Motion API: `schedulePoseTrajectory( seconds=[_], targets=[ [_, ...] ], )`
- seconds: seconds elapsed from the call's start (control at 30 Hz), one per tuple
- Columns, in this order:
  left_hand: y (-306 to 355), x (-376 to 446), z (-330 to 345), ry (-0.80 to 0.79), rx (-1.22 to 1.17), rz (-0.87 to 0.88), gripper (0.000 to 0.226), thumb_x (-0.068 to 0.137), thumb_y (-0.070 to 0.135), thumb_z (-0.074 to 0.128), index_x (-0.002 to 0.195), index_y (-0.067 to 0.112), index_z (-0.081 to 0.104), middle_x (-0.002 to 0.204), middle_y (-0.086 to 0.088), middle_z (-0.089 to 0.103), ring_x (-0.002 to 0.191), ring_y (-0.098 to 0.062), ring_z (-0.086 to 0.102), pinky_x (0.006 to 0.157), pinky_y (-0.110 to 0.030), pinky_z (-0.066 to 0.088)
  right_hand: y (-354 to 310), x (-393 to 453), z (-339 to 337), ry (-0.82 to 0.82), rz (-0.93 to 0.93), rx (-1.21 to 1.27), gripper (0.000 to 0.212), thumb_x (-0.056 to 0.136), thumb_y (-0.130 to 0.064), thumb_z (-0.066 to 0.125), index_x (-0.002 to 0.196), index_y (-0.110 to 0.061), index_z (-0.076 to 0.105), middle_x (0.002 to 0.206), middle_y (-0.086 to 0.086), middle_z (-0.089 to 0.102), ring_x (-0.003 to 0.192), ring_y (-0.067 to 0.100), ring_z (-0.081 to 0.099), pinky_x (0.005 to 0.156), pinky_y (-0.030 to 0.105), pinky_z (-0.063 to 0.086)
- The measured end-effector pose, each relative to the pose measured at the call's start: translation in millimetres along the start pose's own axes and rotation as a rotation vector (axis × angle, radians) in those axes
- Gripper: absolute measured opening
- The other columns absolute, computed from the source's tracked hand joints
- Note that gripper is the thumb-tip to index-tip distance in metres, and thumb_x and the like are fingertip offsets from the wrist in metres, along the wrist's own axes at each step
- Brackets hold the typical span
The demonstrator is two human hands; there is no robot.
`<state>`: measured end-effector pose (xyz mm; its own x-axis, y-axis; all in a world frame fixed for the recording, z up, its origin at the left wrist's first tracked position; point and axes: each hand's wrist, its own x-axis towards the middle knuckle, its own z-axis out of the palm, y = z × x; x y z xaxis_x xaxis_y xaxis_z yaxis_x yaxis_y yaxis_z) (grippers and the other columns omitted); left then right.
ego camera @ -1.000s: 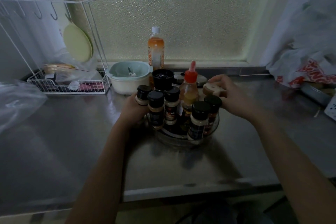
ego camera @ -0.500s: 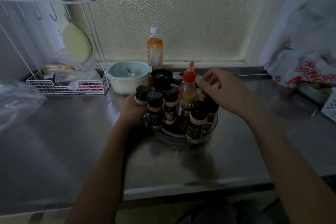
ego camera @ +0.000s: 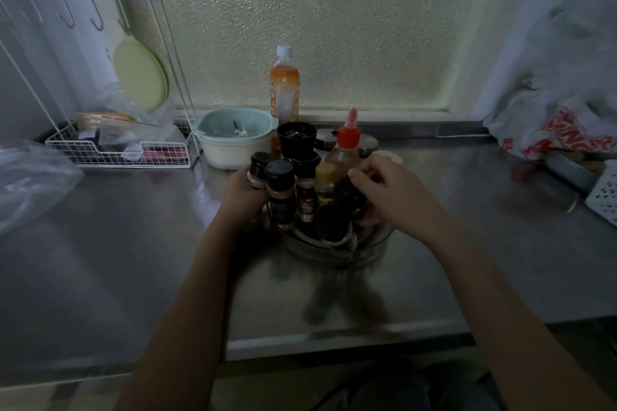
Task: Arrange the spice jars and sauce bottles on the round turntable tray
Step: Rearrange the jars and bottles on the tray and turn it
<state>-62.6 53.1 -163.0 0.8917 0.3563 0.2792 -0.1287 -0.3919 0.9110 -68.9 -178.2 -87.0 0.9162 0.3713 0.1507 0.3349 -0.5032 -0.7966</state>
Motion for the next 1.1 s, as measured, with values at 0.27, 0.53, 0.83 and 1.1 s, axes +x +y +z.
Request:
schedulePoseTrajectory(
  seconds=[0.27, 0.53, 0.83, 1.1],
  targets=[
    [-5.8, 2.7, -1.7, -0.013, -0.017, -0.018, 0.018, 0.057, 0.033, 0.068, 0.073, 0.026, 0.062, 0.082, -0.006, 0.067, 0.076, -0.003, 0.055, 0.067, -0.024, 0.045, 4.3, 7.3, 6.0, 0.187, 0.075, -0.051, 0.024, 0.099, -0.026, 0.034, 0.093, -0.010, 0.052, 0.084, 0.010, 0.061, 0.057, 0.029, 0.069, 0.058, 0.048, 0.059],
    [-7.0, 4.1, -1.6, -0.008, -0.016, -0.020, 0.031, 0.062, 0.027, 0.066, 0.090, 0.014, 0.067, 0.085, -0.006, 0.069, 0.079, -0.005, 0.059, 0.072, -0.026, 0.047, -2.9, 9.3, 5.7, 0.157, 0.079, -0.084, 0.024, 0.098, -0.034, 0.038, 0.092, -0.013, 0.049, 0.085, 0.007, 0.061, 0.053, 0.027, 0.068, 0.057, 0.046, 0.060],
    [-3.1, 1.7, -1.9, 0.013, 0.011, -0.004, 0.015, 0.062, 0.024, 0.067, 0.077, 0.024, 0.063, 0.078, 0.000, 0.064, 0.059, 0.005, 0.052, 0.059, -0.007, 0.043, -18.0, 52.6, -8.2, 0.150, -0.100, -0.394, 0.047, 0.081, -0.057, 0.059, 0.113, -0.023, 0.063, 0.079, -0.007, 0.057, 0.073, 0.011, 0.055, 0.056, 0.025, 0.035],
    [-3.7, 3.2, 0.6, 0.055, -0.009, 0.038, 0.017, 0.062, 0.024, 0.065, 0.079, 0.024, 0.064, 0.062, 0.022, 0.064, 0.059, 0.024, 0.051, 0.061, -0.002, 0.040, -33.4, 50.6, -21.2, 0.527, -0.257, -0.037, 0.026, 0.086, -0.040, 0.062, 0.097, -0.017, 0.063, 0.081, -0.006, 0.061, 0.065, -0.007, 0.052, 0.060, 0.007, 0.041]
  ],
)
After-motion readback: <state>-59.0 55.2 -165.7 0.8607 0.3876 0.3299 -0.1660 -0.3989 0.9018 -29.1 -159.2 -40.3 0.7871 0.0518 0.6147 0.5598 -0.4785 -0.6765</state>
